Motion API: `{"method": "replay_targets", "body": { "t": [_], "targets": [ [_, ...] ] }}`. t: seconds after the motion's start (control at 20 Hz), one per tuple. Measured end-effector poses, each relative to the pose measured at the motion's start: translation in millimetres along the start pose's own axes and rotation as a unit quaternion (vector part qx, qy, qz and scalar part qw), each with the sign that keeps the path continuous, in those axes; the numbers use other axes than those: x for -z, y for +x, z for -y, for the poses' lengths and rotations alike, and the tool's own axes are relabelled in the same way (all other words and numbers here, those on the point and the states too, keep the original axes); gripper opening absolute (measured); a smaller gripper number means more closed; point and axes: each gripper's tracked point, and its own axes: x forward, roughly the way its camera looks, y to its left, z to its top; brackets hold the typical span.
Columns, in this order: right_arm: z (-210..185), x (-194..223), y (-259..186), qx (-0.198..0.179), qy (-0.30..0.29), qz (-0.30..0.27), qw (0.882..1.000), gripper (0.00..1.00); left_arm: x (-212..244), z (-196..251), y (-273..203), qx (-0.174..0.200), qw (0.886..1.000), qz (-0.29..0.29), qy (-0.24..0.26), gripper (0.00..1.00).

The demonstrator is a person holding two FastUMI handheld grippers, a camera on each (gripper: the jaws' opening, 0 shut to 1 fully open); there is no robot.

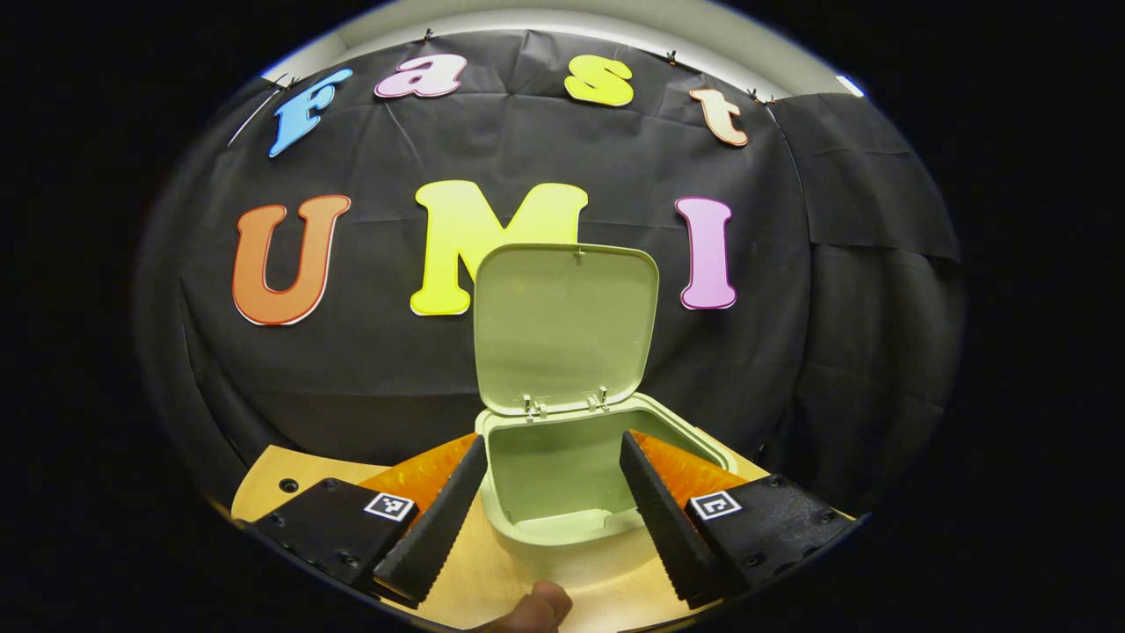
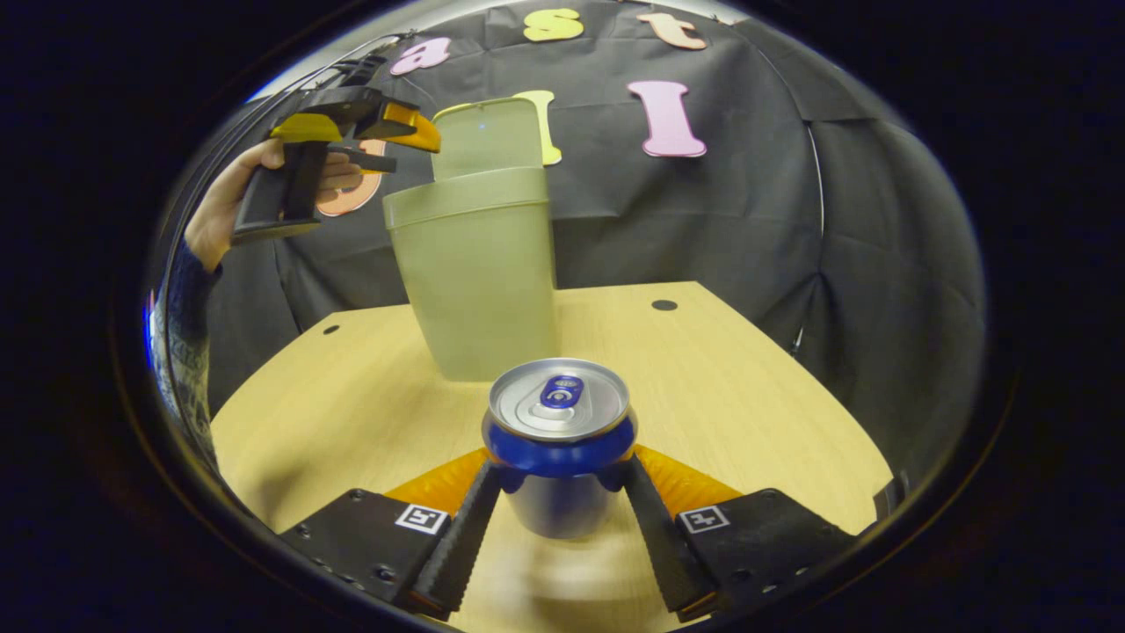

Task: Press the lid of the desktop garbage bin to open it, pick up the crumpled paper on the desktop and throw it into the bin, then pick up the pop can on the desktop and drop it into the bin, and finally close the garbage bin lid.

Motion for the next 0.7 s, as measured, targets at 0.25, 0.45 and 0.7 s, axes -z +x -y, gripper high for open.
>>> {"method": "replay_targets", "body": {
  "t": [0.25, 0.45, 0.7],
  "targets": [
    [-8.0, -39.5, -7.6, 0.006, -0.012, 0.035, 0.999, 0.8, 5.9, -34.5, -54.8, -0.035, 0.999, 0.036, 0.006, 0.98],
    [-25.4, -80.6, -7.2, -0.001, -0.029, 0.058, 0.998, 0.8, 31.5, -58.5, -96.3, -0.048, 0.998, 0.038, -0.009, 0.98],
    [-39.7, -143.6, -1.2, 0.007, -0.044, 0.099, 0.994, 0.8, 75.2, -93.5, -136.5, -0.085, 0.996, 0.033, -0.006, 0.98]
  ]
}}
